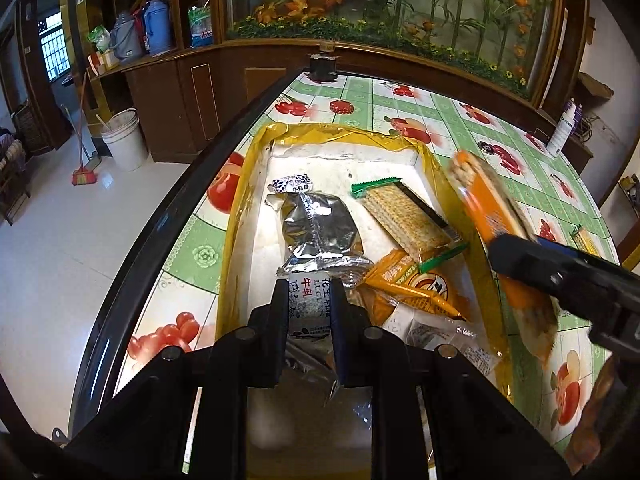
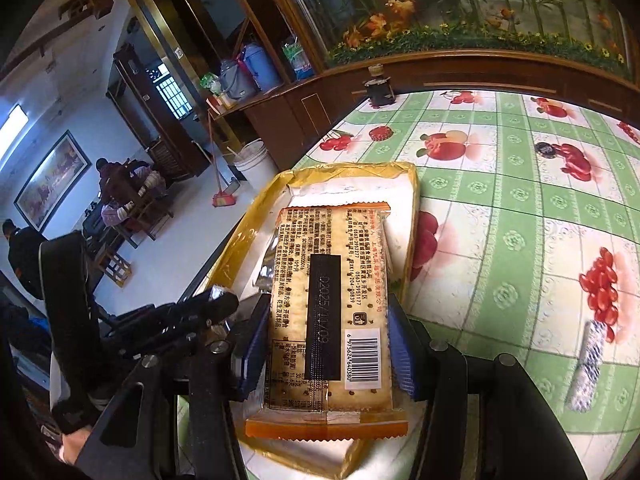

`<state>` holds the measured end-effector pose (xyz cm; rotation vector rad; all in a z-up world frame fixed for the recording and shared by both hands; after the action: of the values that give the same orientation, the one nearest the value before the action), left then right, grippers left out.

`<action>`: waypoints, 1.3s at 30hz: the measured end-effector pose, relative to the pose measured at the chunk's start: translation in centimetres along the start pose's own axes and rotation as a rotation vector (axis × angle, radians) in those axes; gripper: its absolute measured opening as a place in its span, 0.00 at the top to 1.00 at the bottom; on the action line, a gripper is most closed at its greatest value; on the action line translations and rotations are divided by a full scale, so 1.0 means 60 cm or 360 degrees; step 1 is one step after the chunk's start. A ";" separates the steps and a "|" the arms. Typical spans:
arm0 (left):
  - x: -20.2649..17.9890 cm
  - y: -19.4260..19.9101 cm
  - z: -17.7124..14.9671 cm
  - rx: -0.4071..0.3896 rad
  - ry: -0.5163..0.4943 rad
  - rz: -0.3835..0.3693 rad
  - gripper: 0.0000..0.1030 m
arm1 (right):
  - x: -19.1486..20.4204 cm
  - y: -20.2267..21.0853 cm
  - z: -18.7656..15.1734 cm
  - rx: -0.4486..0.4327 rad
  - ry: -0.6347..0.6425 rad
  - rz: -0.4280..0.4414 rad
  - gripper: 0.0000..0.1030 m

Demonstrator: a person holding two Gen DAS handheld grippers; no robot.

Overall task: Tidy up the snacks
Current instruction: 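Open both tools to drop the candy and biscuit pack into the tray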

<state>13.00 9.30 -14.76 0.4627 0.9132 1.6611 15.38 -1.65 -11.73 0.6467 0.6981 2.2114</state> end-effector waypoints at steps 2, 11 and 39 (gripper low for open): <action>-0.004 -0.006 0.001 0.0006 -0.0013 0.0010 0.84 | -0.005 -0.020 0.014 0.0011 -0.0014 0.0018 0.48; 0.001 -0.029 0.000 0.0036 -0.0026 0.0051 0.84 | 0.012 -0.112 0.071 0.0058 0.0023 0.0072 0.48; -0.018 0.028 0.008 -0.0160 -0.0098 0.0127 0.52 | -0.065 -0.049 0.059 -0.0023 -0.0121 -0.0030 0.39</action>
<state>12.58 8.33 -13.03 0.4840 0.7713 1.7467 21.42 -1.82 -11.96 0.7104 0.6466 2.1607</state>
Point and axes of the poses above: each gripper's, at about its wrist camera, not at the fingertips, and y roughly against the way its jaws point, x to its left, z to its top, the point moved 9 cm from there along -y, roughly the way its jaws point, and after that the axes turned 13 degrees about y, right-handed, at the moved point
